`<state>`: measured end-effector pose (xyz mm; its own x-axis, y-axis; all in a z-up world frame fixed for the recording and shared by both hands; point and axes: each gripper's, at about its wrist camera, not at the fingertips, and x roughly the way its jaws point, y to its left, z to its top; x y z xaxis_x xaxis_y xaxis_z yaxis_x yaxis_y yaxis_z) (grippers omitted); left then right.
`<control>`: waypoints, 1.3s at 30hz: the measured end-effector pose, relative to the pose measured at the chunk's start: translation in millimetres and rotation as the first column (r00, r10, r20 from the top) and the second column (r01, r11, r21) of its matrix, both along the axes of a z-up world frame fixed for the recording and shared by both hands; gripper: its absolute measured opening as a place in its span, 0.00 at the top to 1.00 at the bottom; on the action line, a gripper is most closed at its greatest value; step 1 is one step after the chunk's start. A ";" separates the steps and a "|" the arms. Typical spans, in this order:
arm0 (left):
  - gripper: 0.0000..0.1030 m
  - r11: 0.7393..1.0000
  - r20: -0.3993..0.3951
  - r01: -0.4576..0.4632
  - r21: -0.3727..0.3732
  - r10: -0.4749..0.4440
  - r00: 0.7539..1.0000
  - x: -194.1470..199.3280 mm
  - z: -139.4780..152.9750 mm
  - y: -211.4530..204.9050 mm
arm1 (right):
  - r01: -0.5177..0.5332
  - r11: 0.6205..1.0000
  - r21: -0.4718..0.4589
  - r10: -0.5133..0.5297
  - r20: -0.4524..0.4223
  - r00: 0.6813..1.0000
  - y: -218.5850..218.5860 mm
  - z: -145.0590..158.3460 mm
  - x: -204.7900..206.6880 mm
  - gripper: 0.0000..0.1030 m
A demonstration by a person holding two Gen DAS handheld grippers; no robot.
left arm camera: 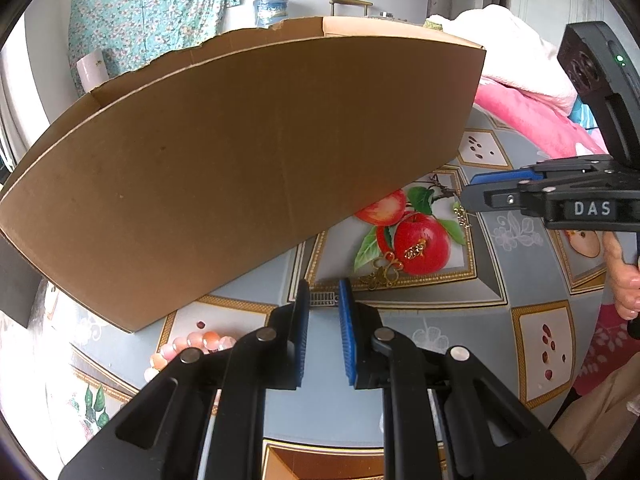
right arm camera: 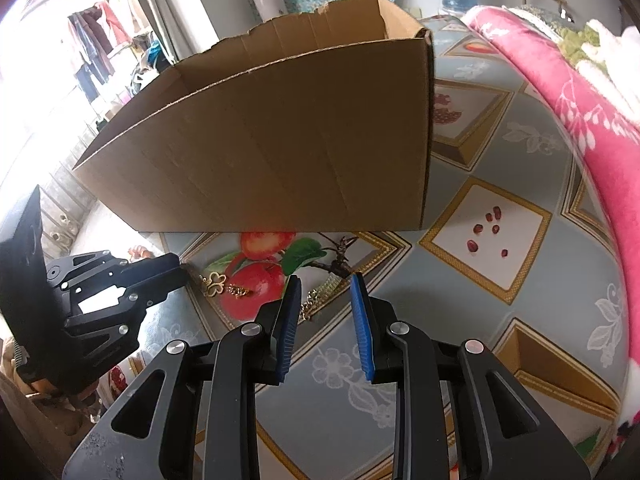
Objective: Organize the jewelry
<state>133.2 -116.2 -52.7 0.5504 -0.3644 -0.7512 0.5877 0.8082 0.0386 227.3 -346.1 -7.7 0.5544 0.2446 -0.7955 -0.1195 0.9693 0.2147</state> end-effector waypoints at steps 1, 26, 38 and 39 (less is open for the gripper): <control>0.86 1.000 0.000 0.001 -0.002 -0.001 1.000 -0.1 -0.1 0.6 | 0.001 1.000 -0.006 -0.001 -0.007 1.000 1.4 -1.6 1.3 0.75; 0.86 1.000 0.004 0.007 -0.020 -0.007 1.000 -1.0 0.0 2.9 | 0.072 0.996 -0.046 -0.073 -0.019 0.997 2.7 8.4 11.8 1.00; 1.00 0.998 -0.013 0.034 -0.050 -0.035 0.999 -1.9 0.9 5.7 | 0.099 0.993 0.064 -0.102 0.037 0.994 -25.2 34.5 3.3 1.00; 1.00 0.998 -0.014 0.033 -0.050 -0.034 0.999 -2.4 0.9 5.9 | 0.096 0.993 0.064 -0.099 0.041 0.994 -22.9 34.9 4.8 1.00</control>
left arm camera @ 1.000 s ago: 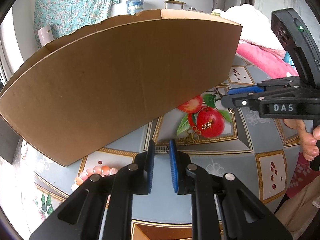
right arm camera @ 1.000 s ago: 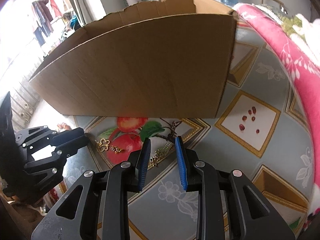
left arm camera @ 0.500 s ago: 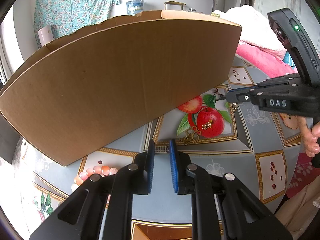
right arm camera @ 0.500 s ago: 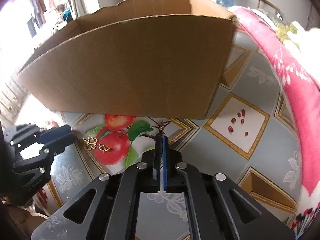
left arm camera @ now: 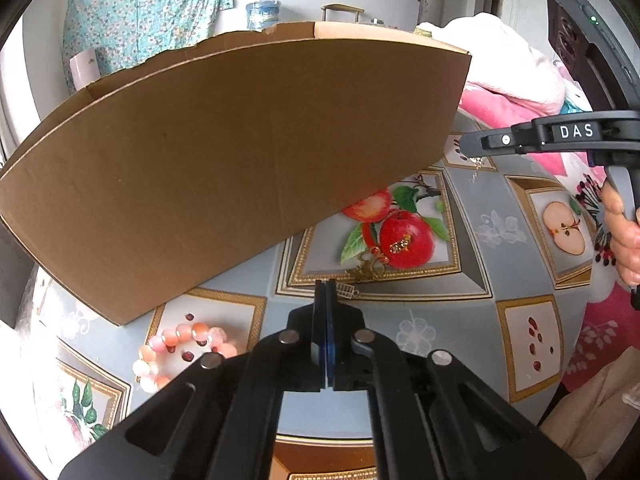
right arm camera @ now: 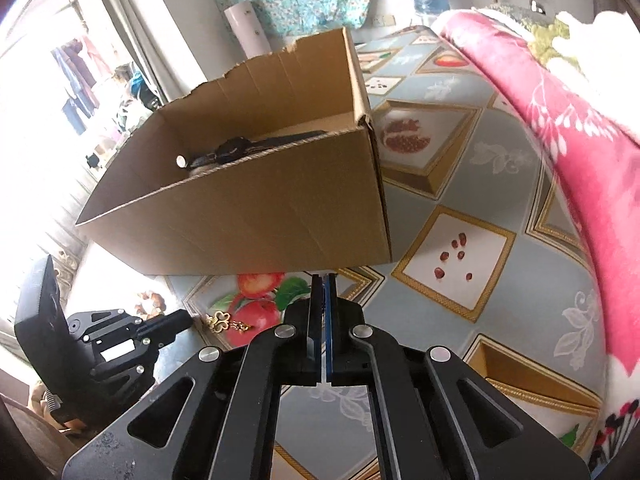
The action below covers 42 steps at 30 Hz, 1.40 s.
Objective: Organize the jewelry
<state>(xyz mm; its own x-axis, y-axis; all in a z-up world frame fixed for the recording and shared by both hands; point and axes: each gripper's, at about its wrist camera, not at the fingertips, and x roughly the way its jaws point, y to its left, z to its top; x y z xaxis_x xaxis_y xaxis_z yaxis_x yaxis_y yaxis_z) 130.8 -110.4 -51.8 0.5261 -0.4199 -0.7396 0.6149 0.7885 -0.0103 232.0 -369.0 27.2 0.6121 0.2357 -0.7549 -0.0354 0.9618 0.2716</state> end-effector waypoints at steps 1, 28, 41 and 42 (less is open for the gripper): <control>1.00 1.000 0.000 -0.004 0.000 0.004 1.000 0.3 0.4 0.3 | -0.003 1.000 -0.002 0.003 0.004 1.000 1.7 0.9 0.6 1.00; 0.77 0.994 0.015 0.102 0.045 -0.103 0.995 0.3 -0.9 -22.7 | -0.063 0.998 0.025 0.064 -0.038 0.997 17.9 -16.0 -3.0 1.00; 0.85 0.995 0.024 0.088 0.046 -0.090 0.996 1.6 -0.9 -23.2 | -0.064 0.997 0.035 0.066 -0.030 0.997 11.8 -16.7 -1.6 1.00; 0.85 0.995 0.024 0.087 0.044 -0.088 0.996 1.5 -0.9 -23.1 | -0.064 0.997 0.034 0.065 -0.028 0.997 11.6 -16.4 -2.0 1.00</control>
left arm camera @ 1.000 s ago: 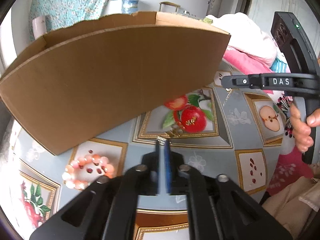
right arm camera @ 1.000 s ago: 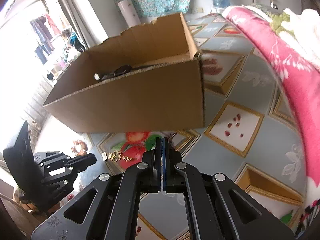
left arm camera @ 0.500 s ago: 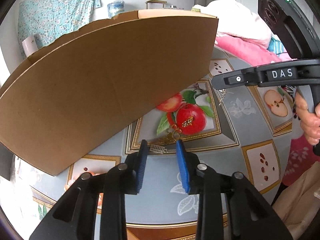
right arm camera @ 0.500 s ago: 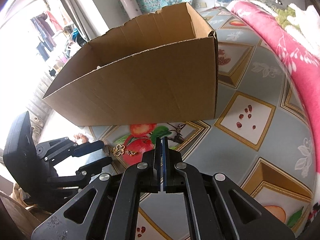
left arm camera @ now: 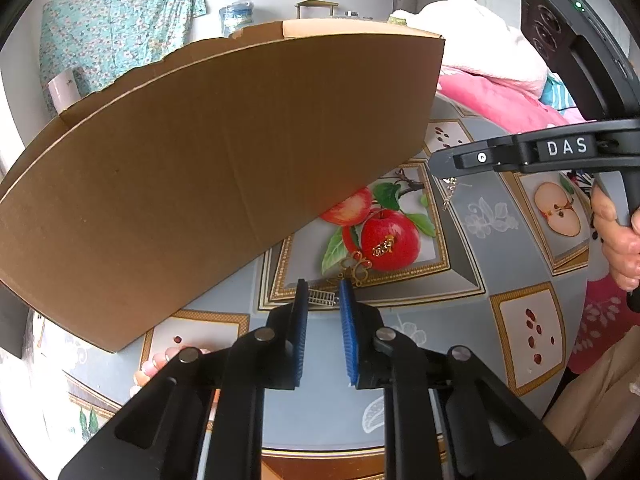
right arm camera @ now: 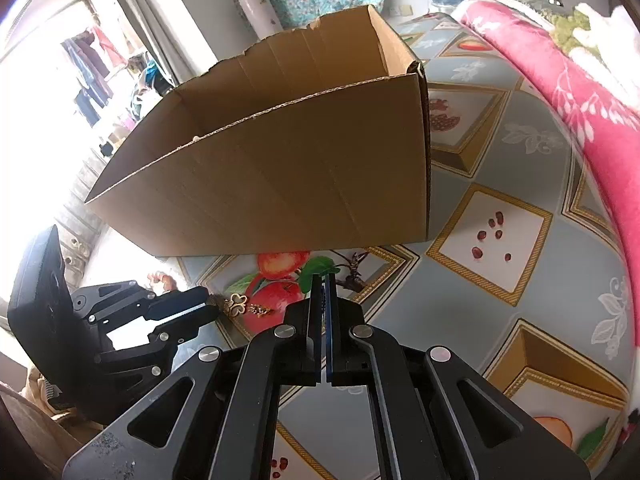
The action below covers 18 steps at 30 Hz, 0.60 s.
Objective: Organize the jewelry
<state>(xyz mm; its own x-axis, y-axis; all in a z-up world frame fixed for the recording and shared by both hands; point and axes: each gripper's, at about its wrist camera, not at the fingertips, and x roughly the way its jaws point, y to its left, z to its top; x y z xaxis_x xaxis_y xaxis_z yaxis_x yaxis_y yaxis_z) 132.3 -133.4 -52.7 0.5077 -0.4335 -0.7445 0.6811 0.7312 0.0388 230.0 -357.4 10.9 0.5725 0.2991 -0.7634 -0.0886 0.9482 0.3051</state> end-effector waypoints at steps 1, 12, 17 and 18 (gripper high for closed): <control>0.86 1.000 -0.001 -0.001 -0.003 0.001 1.000 -0.4 0.1 0.6 | 0.001 1.000 0.000 -0.001 0.001 1.000 -0.5 0.2 -0.2 1.00; 0.88 1.000 0.000 0.001 -0.016 -0.001 1.000 -9.5 2.5 8.4 | 0.010 1.000 -0.001 -0.010 0.018 1.000 -0.6 4.7 -4.9 1.00; 0.88 1.000 0.018 -0.002 -0.024 0.003 1.000 -15.4 9.6 12.2 | 0.013 1.000 -0.002 -0.013 0.030 0.999 1.0 9.1 -8.8 1.00; 0.88 1.000 0.026 -0.005 -0.024 0.006 1.000 -17.1 13.1 13.6 | 0.012 1.000 -0.002 -0.012 0.033 0.999 1.4 10.7 -9.6 1.00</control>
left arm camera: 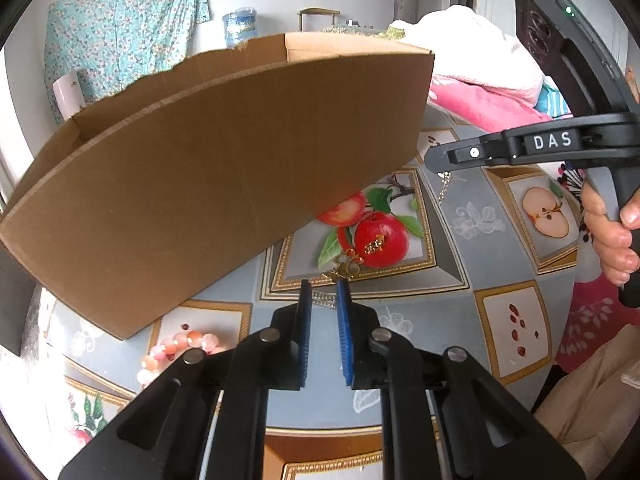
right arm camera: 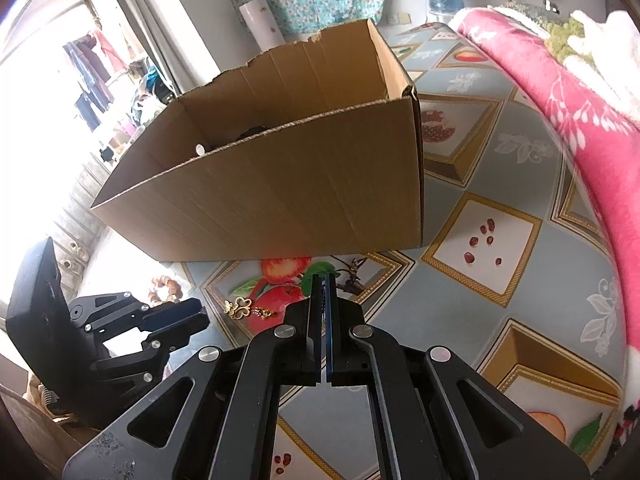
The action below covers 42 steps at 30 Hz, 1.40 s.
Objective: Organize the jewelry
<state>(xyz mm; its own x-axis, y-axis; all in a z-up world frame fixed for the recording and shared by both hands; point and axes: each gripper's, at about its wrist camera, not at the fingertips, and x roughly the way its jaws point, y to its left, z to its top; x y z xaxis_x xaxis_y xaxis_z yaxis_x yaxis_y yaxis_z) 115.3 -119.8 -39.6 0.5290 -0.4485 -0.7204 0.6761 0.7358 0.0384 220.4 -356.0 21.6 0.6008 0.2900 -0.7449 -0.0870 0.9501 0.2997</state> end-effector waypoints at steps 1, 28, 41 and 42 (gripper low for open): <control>0.88 1.000 0.012 -0.001 -0.003 0.001 1.000 -2.4 5.2 1.6 | -0.002 1.000 0.000 0.002 0.006 1.000 0.6 2.8 -1.4 1.00; 0.88 0.984 -0.285 -0.124 -0.125 0.084 0.955 164.4 110.7 14.8 | -0.207 0.971 0.119 0.204 0.036 0.978 22.5 84.3 131.6 1.00; 0.88 0.968 -0.488 -0.222 -0.116 0.139 0.862 208.1 73.2 -0.1 | -0.133 0.990 0.051 0.133 0.012 0.991 4.6 74.0 141.8 0.97; 0.88 0.967 -0.493 -0.224 -0.119 0.139 0.859 209.6 73.0 -0.8 | -0.131 0.990 0.051 0.130 0.018 0.991 3.7 75.8 142.4 0.96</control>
